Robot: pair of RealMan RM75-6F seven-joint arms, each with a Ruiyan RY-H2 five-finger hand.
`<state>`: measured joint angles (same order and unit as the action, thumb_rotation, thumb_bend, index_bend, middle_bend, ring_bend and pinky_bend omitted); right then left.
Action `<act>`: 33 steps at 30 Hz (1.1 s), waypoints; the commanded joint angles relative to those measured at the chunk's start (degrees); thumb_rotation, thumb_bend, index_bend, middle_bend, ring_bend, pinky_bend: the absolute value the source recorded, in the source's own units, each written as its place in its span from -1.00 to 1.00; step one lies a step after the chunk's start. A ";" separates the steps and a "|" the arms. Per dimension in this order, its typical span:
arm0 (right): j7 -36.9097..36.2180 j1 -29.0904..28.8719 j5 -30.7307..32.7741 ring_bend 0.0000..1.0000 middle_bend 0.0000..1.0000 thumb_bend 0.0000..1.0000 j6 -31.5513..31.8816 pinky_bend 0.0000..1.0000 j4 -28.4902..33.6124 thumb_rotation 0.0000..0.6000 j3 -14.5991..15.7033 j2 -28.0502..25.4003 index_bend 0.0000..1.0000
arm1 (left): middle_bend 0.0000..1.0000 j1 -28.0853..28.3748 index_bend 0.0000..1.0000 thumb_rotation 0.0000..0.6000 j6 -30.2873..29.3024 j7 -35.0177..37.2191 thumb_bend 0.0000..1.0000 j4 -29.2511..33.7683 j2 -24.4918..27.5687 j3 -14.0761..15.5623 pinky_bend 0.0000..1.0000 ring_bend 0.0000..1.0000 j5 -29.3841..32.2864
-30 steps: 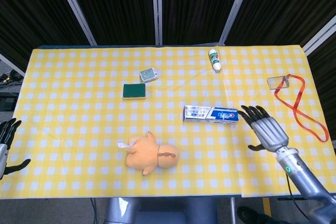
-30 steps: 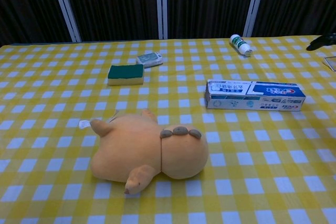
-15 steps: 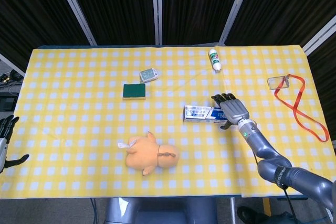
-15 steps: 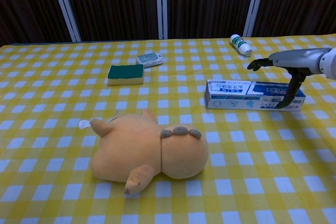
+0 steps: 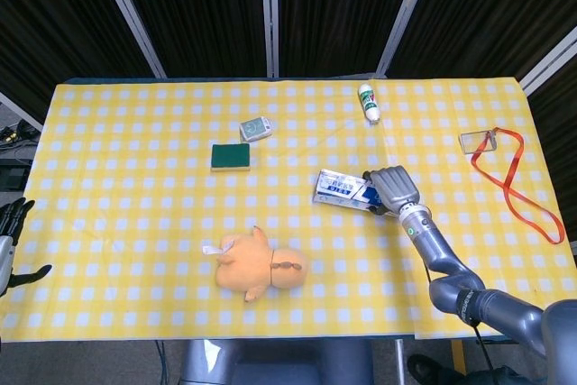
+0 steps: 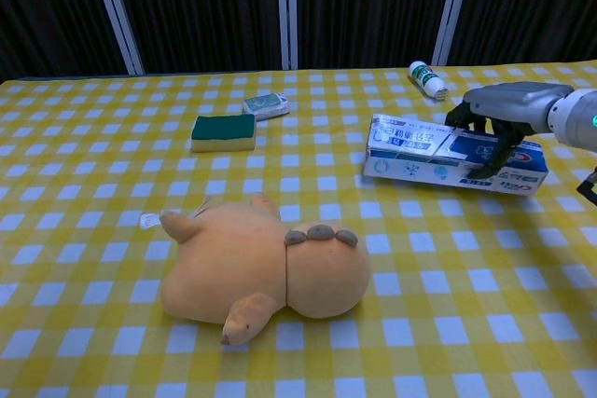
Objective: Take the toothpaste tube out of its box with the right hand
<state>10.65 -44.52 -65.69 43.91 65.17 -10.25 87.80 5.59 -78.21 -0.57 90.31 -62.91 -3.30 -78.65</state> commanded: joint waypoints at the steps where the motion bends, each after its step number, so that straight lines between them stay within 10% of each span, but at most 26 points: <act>1: -0.07 1.27 -5.07 -0.05 0.15 -0.17 4.71 0.07 5.62 1.00 0.74 -5.02 0.06 | -1.00 -0.02 -1.00 1.00 -0.20 0.14 -1.00 0.22 0.12 0.08 -1.00 -1.00 -0.26; 8: 10.69 2.65 -15.55 -0.05 0.14 -0.13 14.66 0.07 16.38 1.00 2.53 -15.46 0.05 | -1.00 -0.11 -1.00 1.00 -0.89 0.52 -1.00 1.10 0.49 0.46 -1.00 -1.00 -1.44; 16: 45.31 2.75 -27.44 -0.05 0.10 -0.11 22.56 0.06 21.88 1.00 3.39 -24.07 0.01 | -1.00 -0.58 -1.00 1.00 -1.93 1.98 -1.00 1.86 1.29 0.90 -1.00 -1.00 -2.59; 33: 65.37 0.78 -34.11 -0.13 -0.02 -0.07 19.59 -0.24 29.33 1.00 2.15 -29.70 -0.04 | -1.00 -0.94 -1.00 1.00 -2.09 3.48 -1.00 1.59 1.88 1.11 -1.00 -1.00 -2.48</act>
<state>74.89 -43.16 -99.46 64.13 93.38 -7.32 59.26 4.64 -80.31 2.91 91.91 -61.02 -2.20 -81.13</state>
